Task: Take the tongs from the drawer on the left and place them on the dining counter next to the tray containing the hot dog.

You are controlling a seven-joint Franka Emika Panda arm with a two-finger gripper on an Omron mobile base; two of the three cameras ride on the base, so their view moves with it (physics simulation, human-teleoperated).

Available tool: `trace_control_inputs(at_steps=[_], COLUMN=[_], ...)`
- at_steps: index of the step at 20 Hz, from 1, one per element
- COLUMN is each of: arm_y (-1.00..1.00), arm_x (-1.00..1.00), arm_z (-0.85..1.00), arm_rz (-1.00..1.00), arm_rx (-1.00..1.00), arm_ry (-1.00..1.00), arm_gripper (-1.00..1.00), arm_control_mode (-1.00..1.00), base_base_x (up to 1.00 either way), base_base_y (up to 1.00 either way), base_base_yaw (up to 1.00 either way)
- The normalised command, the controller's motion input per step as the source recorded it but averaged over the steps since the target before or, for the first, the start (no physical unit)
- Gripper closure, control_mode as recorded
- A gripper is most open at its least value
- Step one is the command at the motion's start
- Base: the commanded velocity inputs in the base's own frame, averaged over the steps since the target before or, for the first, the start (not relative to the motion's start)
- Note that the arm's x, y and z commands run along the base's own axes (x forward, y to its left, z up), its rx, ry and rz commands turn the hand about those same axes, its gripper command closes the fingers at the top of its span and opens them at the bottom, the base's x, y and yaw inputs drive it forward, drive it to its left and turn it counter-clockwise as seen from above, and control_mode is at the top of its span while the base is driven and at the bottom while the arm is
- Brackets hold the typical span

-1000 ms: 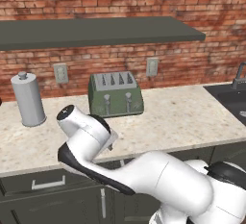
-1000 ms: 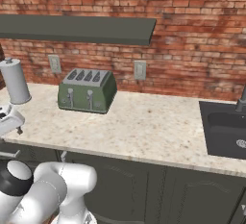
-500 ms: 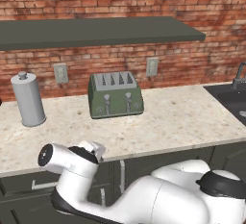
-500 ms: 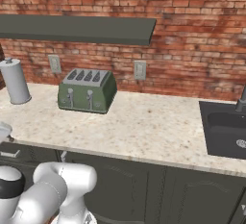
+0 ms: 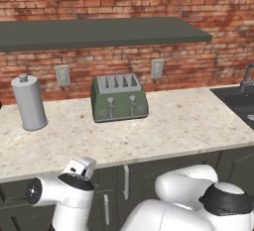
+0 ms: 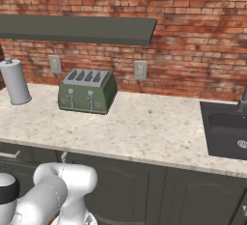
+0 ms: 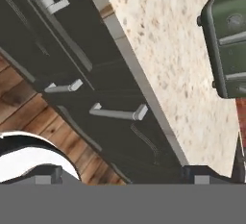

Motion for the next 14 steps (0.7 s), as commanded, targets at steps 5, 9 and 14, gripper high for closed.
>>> trace_control_inputs(at_steps=[5, 9, 14], arm_y=[0.25, 0.15, 0.14], arm_x=[-0.04, 0.0, 0.0], arm_z=[-0.29, -0.26, -0.24], arm_rz=[0.15, 0.17, 0.15], arm_rx=[-0.14, -0.13, -0.11], arm_ry=[-0.18, -0.16, -0.18], arm_gripper=[-1.0, -1.0, -1.0], arm_control_mode=[-1.0, -1.0, -1.0], base_base_x=[0.0, 0.0, 0.0], base_base_y=[0.0, 0.0, 0.0], base_base_yaw=[0.0, 0.0, 0.0])
